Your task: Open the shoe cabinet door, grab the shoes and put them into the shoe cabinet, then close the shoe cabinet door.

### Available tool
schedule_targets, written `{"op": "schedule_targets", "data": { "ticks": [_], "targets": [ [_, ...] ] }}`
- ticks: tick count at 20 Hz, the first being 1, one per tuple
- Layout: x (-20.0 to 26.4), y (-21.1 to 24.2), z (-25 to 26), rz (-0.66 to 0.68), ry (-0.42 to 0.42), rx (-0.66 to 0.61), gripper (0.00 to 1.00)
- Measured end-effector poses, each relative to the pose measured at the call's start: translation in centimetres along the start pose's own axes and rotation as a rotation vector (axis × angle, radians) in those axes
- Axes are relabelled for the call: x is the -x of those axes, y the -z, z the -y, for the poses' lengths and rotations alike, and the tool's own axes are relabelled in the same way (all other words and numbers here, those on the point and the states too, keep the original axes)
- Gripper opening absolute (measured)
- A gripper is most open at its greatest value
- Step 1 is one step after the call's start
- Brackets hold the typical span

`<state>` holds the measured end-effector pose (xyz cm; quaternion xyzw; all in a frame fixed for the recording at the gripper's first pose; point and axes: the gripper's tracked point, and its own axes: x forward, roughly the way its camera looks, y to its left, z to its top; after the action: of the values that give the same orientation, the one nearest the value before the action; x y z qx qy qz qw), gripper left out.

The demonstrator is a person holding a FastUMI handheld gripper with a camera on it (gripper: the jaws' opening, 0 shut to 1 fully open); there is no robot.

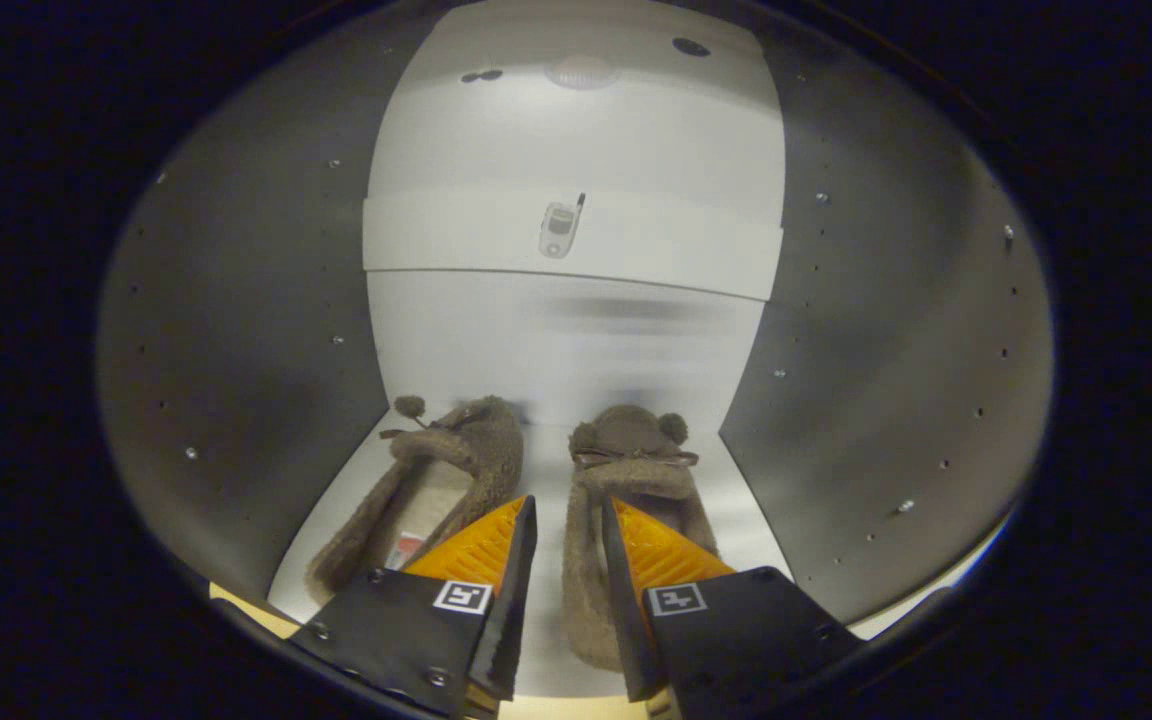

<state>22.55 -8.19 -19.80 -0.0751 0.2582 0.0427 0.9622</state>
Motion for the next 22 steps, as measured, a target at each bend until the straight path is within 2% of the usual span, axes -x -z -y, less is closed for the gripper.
{"op": "schedule_targets", "data": {
  "ticks": [9,12,14,22],
  "targets": [
    [10.8,-3.0,2.3,0.143,0.021,-0.048,0.42],
    [14.9,-3.9,3.4,0.195,0.027,-0.083,0.54],
    [17.5,-4.3,4.2,0.224,0.036,-0.093,0.54],
    [26.7,-4.5,5.4,0.321,0.045,-0.082,0.79]
  ]
}}
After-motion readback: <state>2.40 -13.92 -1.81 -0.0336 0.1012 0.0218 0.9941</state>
